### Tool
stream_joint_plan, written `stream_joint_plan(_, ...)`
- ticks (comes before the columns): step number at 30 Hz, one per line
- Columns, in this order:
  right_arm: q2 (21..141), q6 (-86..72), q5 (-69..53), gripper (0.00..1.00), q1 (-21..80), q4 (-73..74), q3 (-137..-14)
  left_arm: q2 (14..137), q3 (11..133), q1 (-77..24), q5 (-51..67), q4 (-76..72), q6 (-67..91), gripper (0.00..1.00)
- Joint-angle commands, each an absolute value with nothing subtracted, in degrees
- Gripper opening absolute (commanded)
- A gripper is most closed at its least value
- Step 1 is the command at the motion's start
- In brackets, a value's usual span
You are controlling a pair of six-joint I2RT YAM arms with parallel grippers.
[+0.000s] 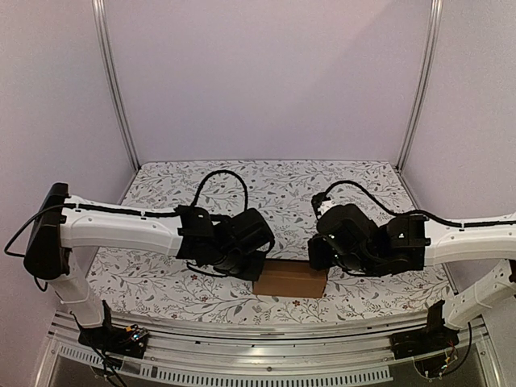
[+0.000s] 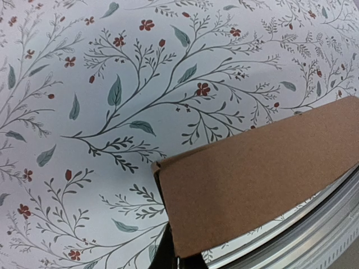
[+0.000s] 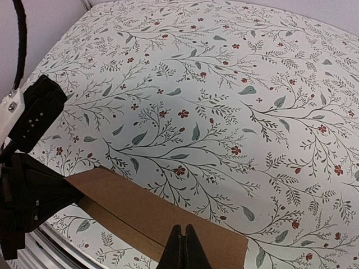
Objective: Fold the paper box
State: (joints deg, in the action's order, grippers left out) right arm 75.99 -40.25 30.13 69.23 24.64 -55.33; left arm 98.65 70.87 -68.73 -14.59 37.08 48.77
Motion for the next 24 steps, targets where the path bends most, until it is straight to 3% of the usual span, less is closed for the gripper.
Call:
stream_joint_plan(1, 79.18, -42.12, 30.66, 0.00, 70.04, 19.62, -52.43, 103.32, 68.47, -69.89, -10.50, 42.32, 50.08, 0.00)
stream_joint_plan(12, 86.32, -47.93, 40.48, 0.00, 76.52, 18.57, -48.17, 103.71, 69.16, -69.87, -10.21, 42.33, 50.88, 0.03)
stream_joint_plan(19, 90.50, -52.53, 42.18, 0.00, 77.22, 17.84, -46.48, 102.66, 68.83, -70.04, -9.00, 42.30, 50.98, 0.24)
stream_joint_plan(24, 92.03, -54.00, 42.10, 0.00, 77.30, 17.09, -45.97, 100.23, 67.39, -70.05, -7.69, 41.90, 51.05, 0.30)
